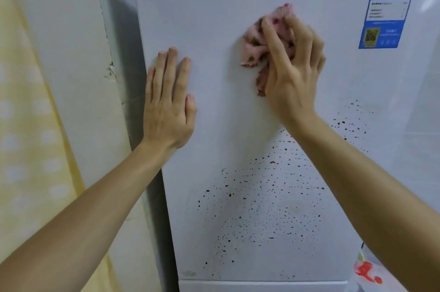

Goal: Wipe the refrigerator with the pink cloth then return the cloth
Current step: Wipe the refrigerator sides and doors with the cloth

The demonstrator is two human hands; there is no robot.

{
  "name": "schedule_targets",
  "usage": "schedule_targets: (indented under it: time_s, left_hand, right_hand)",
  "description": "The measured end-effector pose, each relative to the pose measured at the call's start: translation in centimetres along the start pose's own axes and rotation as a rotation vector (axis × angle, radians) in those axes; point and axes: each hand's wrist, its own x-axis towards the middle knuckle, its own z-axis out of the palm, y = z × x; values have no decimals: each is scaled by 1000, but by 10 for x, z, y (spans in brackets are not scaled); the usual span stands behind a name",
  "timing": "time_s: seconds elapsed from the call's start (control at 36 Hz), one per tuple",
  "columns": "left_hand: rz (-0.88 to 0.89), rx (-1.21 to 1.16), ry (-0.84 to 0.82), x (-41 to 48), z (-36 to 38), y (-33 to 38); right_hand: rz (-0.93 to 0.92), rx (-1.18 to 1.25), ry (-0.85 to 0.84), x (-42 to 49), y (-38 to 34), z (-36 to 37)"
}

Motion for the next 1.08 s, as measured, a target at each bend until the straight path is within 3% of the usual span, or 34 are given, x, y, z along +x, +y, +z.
schedule_targets:
  time_s: [0.19, 0.33, 0.5, 0.58, 0.69, 0.81, 0.89, 1.08]
  left_hand:
    - [-31, -13, 54, 1, 5, 9]
    - [-49, -42, 66, 3, 4, 12]
    - [-2, -65, 62, 10, 1, 25]
    - [10, -53, 58, 12, 3, 29]
    - [11, -58, 47, 13, 6, 33]
    - [9, -76, 49, 13, 13, 41]
    - [2, -77, 61, 13, 16, 46]
    - [-8, -82, 73, 15, 16, 50]
  right_hand:
    - [-165, 155, -254, -50, -13, -12]
    - [-422, 172, -415, -100, -1, -25]
    - [-709, 174, -491, -68, 36, -32]
    - [-633, 119, -416, -34, 52, -34]
    - [-298, 78, -274, -4, 51, -34]
    - [-153, 131, -290, -19, 28, -32]
    - [-222, 194, -404, -61, 20, -39]
    - [-629, 162, -556, -100, 64, -58]
